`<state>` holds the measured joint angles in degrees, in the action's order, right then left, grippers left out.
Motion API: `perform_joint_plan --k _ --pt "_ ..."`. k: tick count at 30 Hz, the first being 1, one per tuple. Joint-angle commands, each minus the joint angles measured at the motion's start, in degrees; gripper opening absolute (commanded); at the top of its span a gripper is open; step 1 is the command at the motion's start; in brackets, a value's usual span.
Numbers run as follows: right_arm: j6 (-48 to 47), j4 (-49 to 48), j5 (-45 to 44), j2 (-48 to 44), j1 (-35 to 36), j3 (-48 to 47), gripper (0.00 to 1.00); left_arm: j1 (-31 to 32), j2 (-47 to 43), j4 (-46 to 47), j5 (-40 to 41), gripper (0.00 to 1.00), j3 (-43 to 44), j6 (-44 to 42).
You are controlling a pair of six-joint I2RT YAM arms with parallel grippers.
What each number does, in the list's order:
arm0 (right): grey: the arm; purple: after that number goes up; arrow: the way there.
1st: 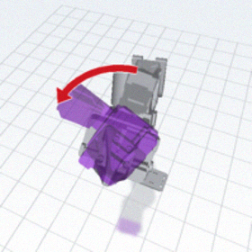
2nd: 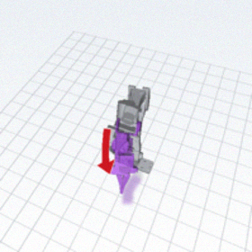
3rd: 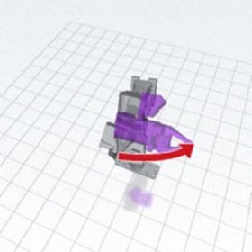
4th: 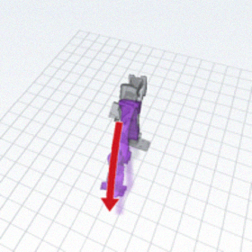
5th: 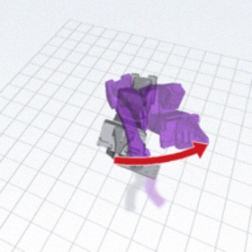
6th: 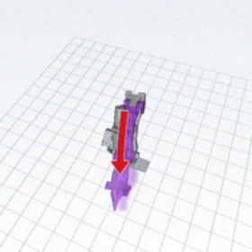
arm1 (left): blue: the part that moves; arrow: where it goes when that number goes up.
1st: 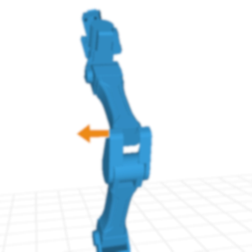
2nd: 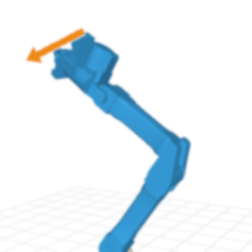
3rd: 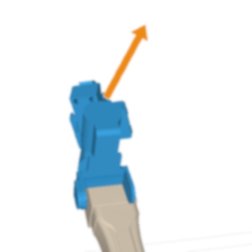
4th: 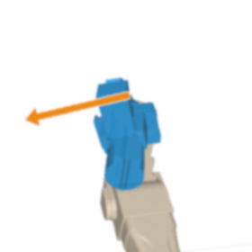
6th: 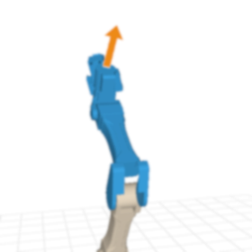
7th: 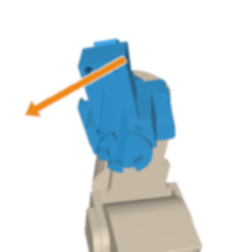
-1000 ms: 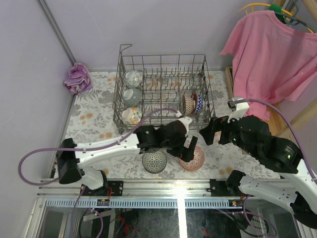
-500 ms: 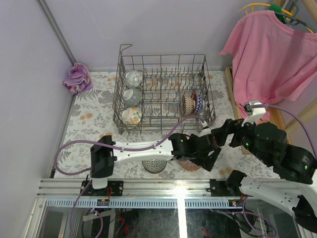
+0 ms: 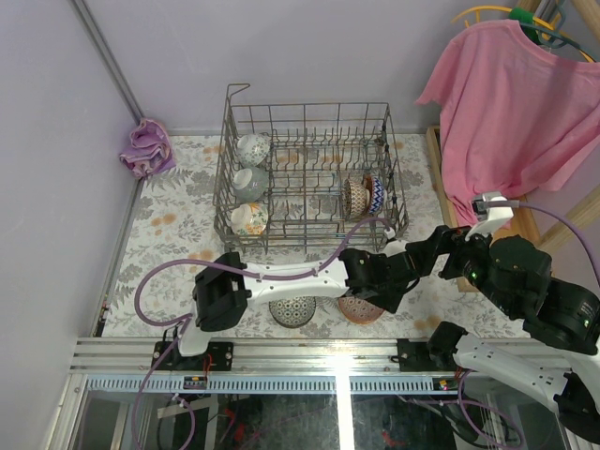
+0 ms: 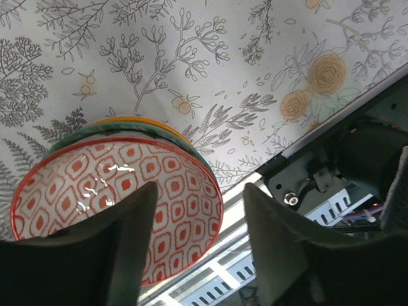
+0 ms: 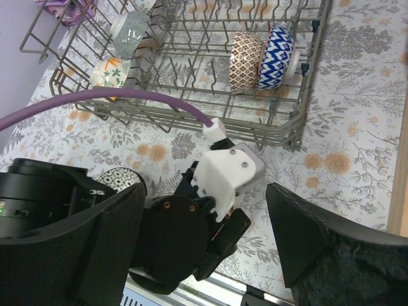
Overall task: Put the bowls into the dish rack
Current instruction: Pick up the bowl from the center of the board.
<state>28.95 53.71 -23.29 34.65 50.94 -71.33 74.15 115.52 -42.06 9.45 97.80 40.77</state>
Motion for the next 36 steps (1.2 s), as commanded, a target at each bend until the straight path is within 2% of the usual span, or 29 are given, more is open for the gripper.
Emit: perform_joint_plan --k 1,3,6,9,14,21,26,30,34,36 --pt "0.1 -0.5 2.3 0.2 0.1 0.3 0.83 -0.3 1.5 2.7 -2.0 0.46 0.2 -1.4" --pt "0.0 -0.5 2.3 0.4 0.1 0.2 0.83 0.2 1.1 2.8 -2.4 0.34 -0.7 -1.4" --pt "-0.1 -0.7 2.5 0.7 0.1 0.1 0.83 0.8 -0.6 3.2 -2.6 0.22 -3.4 -1.0" --pt "-0.2 -1.1 2.7 1.1 0.1 0.2 0.83 1.3 -2.6 3.7 -3.0 0.16 -6.3 -1.0" --pt "-0.4 -1.9 3.3 2.0 0.1 0.3 0.82 2.4 -5.5 3.9 -3.1 0.00 -9.1 -2.2" --pt "-0.3 -2.8 4.2 3.4 0.1 0.1 0.82 2.5 -10.0 3.5 -1.2 0.00 -10.2 -3.6" --pt "-0.1 -3.3 4.5 4.0 0.1 0.3 0.82 2.4 -9.9 3.8 -1.0 0.00 -10.1 -4.3" --pt "-0.1 -3.4 4.5 4.1 0.1 0.5 0.82 2.4 -7.8 3.9 -1.8 0.07 -9.7 -4.3" --pt "0.3 -3.4 4.6 3.6 0.1 1.1 0.82 2.3 -7.6 5.6 -2.2 0.08 -10.0 -4.3" --pt "0.3 -3.3 4.6 3.5 0.1 1.3 0.82 2.0 -7.4 5.9 -3.4 0.16 -9.9 -4.4"
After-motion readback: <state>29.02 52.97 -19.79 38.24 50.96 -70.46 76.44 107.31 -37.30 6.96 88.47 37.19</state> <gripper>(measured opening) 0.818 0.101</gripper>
